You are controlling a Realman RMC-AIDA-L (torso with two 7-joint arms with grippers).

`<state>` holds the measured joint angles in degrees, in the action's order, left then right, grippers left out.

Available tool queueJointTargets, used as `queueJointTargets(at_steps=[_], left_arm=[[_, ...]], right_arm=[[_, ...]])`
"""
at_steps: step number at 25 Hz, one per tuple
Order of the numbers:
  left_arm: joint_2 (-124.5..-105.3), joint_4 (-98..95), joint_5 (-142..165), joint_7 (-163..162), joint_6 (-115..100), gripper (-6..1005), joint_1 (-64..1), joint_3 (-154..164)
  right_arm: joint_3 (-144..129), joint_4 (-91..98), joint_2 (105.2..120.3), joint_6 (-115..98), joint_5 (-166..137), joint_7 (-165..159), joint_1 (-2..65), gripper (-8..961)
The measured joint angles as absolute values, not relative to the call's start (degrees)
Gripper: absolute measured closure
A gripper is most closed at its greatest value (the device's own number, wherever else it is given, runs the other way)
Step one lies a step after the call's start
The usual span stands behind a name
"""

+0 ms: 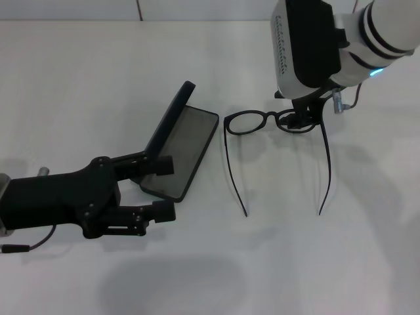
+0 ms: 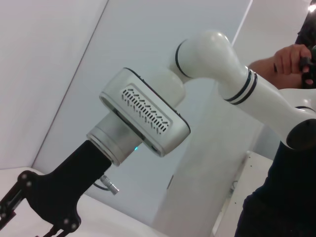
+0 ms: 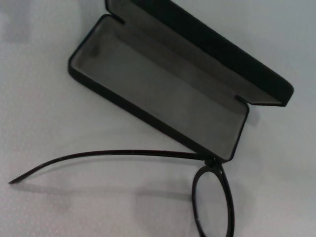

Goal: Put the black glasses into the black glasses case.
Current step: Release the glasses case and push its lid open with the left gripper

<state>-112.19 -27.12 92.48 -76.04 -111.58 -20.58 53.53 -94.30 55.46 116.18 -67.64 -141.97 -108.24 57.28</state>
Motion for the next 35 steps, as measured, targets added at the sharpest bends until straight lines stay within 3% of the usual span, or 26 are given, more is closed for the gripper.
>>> queueJointTargets(at_steps=[25, 28, 35], left_arm=[[-112.14, -26.36, 92.02, -77.98, -108.88, 109, -22.66, 52.10], [-112.14, -26.36, 92.02, -78.07, -108.87, 109, -22.67, 51.44], [-112.18, -26.37, 92.11, -78.13, -108.87, 110, -22.68, 51.31]], right_arm=[[-99.59, 41.24, 116.19, -56.79, -132.33, -104.75, 62.28, 502], [-100.04, 40.31, 116.19, -56.14, -132.14, -104.93, 62.46, 591], [-100.59, 38.68, 116.19, -54.73, -130.46, -104.74, 62.85, 598]])
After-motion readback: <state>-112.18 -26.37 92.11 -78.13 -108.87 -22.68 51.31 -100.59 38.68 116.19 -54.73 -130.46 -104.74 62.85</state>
